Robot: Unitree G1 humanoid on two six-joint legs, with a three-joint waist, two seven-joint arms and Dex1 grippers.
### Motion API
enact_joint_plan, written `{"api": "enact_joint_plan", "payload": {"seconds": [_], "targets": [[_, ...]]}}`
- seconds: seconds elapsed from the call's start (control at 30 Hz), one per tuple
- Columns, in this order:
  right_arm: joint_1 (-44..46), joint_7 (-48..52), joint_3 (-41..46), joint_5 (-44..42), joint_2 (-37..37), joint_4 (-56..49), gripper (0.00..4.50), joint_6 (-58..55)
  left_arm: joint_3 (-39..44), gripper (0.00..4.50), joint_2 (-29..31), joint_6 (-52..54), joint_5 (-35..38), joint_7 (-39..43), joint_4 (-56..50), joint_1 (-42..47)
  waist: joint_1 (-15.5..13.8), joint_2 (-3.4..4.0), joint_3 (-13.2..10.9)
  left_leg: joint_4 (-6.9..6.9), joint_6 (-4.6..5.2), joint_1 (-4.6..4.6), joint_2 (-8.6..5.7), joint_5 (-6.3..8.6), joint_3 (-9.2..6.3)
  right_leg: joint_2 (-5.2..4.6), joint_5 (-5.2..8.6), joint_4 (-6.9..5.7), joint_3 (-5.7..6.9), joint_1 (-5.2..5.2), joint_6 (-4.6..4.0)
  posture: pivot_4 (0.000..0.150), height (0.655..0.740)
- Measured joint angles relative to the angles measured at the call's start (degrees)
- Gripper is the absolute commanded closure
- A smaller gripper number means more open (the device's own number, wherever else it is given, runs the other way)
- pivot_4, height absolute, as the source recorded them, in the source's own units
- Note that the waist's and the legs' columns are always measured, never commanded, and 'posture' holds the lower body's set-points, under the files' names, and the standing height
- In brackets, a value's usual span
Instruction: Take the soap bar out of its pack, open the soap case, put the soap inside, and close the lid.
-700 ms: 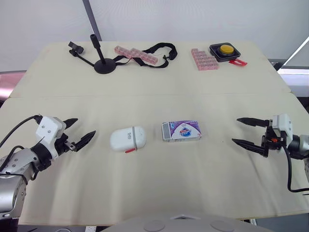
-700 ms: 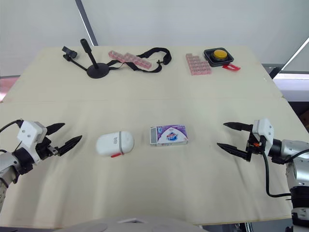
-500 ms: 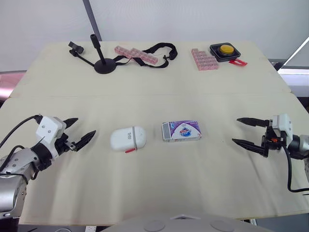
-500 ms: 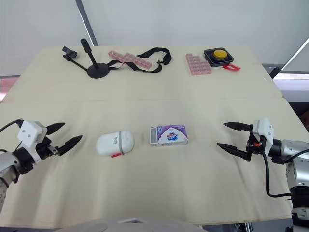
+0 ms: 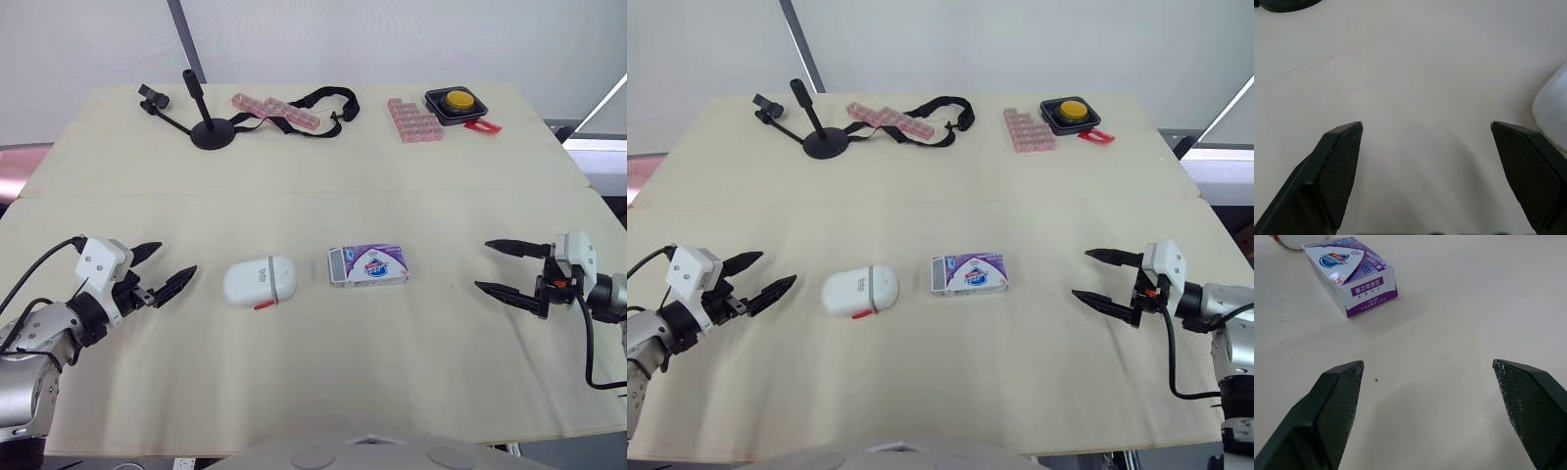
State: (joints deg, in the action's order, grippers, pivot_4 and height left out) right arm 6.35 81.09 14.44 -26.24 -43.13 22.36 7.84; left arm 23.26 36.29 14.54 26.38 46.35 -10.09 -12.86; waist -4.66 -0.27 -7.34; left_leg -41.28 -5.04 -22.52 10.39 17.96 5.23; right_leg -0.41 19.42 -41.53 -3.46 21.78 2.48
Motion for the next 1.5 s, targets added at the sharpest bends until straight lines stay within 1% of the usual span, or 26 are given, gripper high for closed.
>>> {"api": "enact_joint_plan", "payload": {"seconds": [0.17, 0.23, 0.37, 0.53, 0.63, 0.7, 0.8, 0.97, 1.13, 1.23, 1.5], "targets": [[2.3, 0.9, -1.0, 0.5, -0.4, 1.1, 0.00, -0.1, 0.2, 0.04, -0.3, 0.7, 2.8, 1.2, -0.4, -0.2, 0.0, 0.00, 0.0, -0.04, 0.01, 0.00, 0.00, 0.00, 0.00, 0.01, 0.00, -0.04, 0.00, 0.00, 0.00, 0.150, 0.7096], [4.4, 1.3, -2.2, 1.2, -1.1, 1.4, 0.00, -0.8, 0.7, 0.04, -0.4, 2.0, 4.9, 1.4, -0.9, -0.2, 0.1, 0.00, 0.0, -0.05, 0.01, 0.02, 0.00, -0.01, 0.00, 0.01, 0.00, -0.07, 0.01, 0.00, -0.01, 0.150, 0.7096], [10.3, 1.8, -5.1, 2.4, -2.1, 0.6, 0.00, -4.5, 2.4, 0.04, -1.3, -0.8, 6.0, 3.1, -4.7, -2.8, 0.3, 0.01, 0.0, -0.07, 0.03, 0.01, 0.01, -0.01, 0.00, 0.05, -0.01, -0.06, -0.04, 0.00, -0.02, 0.150, 0.7096], [16.7, 3.9, -9.9, 3.1, -2.9, -2.3, 0.00, -10.4, 2.9, 0.04, -4.5, -2.7, 7.8, 5.4, -13.5, -13.3, 0.1, 0.02, 0.0, -0.05, 0.03, -0.06, 0.04, -0.01, 0.01, 0.06, -0.01, 0.02, 0.04, -0.01, -0.01, 0.150, 0.7096], [21.2, 6.3, -14.5, 3.7, -3.6, -6.0, 0.00, -14.9, 1.7, 0.04, -8.9, -6.1, 7.8, 7.2, -21.3, -23.9, 0.1, 0.02, 0.0, -0.03, 0.03, -0.07, 0.09, -0.01, 0.01, 0.04, -0.01, 0.08, 0.07, 0.00, -0.01, 0.150, 0.7096], [23.2, 6.9, -16.4, 4.1, -3.7, -7.8, 0.00, -16.3, 0.4, 0.04, -10.7, -8.2, 7.4, 7.8, -23.5, -27.4, -0.5, 0.07, 0.0, -0.01, 0.04, 0.01, 0.13, -0.03, 0.00, -0.01, -0.01, 0.03, 0.16, 0.00, -0.02, 0.150, 0.7096], [25.0, 7.6, -19.9, 5.4, -3.7, -9.6, 0.00, -16.6, -3.0, 0.04, -13.1, -12.4, 4.6, 8.9, -24.6, -31.7, -0.8, 0.08, 0.0, -0.03, 0.13, 0.10, 0.26, -0.09, 0.00, -0.12, -0.01, -0.01, 0.19, 0.00, -0.03, 0.150, 0.7096], [27.1, 7.8, -25.4, 9.0, -3.0, -9.7, 0.00, -16.6, -7.2, 0.04, -15.0, -16.9, 1.2, 9.0, -24.2, -32.8, -0.2, 0.09, 0.0, -0.04, 0.17, 0.10, 0.24, -0.11, 0.01, -0.11, -0.01, -0.08, 0.16, 0.12, -0.04, 0.150, 0.7096], [28.1, 6.9, -28.9, 13.0, -1.4, -9.6, 0.00, -16.6, -11.9, 0.04, -13.9, -21.3, -1.4, 11.0, -21.9, -31.7, 0.3, 0.16, 0.0, -0.04, 0.17, 0.05, 0.17, -0.12, 0.03, -0.08, 0.00, -0.19, 0.11, 0.30, -0.05, 0.150, 0.7096], [28.1, 6.4, -29.4, 14.1, -0.3, -9.1, 0.00, -16.4, -13.3, 0.04, -12.2, -23.1, -2.3, 12.2, -21.0, -31.6, 0.2, 0.19, 0.0, -0.05, 0.16, 0.04, 0.14, -0.12, 0.07, -0.08, 0.00, -0.24, 0.08, 0.36, -0.05, 0.150, 0.7096], [28.1, 4.9, -29.7, 14.1, 2.7, -9.3, 0.00, -17.9, -14.9, 0.04, -10.1, -25.5, -2.4, 12.9, -19.3, -30.2, 0.2, 0.26, 0.1, -0.07, 0.13, 0.05, 0.15, -0.14, 0.09, -0.10, 0.00, -0.39, 0.05, 0.42, -0.05, 0.150, 0.7096]]}}
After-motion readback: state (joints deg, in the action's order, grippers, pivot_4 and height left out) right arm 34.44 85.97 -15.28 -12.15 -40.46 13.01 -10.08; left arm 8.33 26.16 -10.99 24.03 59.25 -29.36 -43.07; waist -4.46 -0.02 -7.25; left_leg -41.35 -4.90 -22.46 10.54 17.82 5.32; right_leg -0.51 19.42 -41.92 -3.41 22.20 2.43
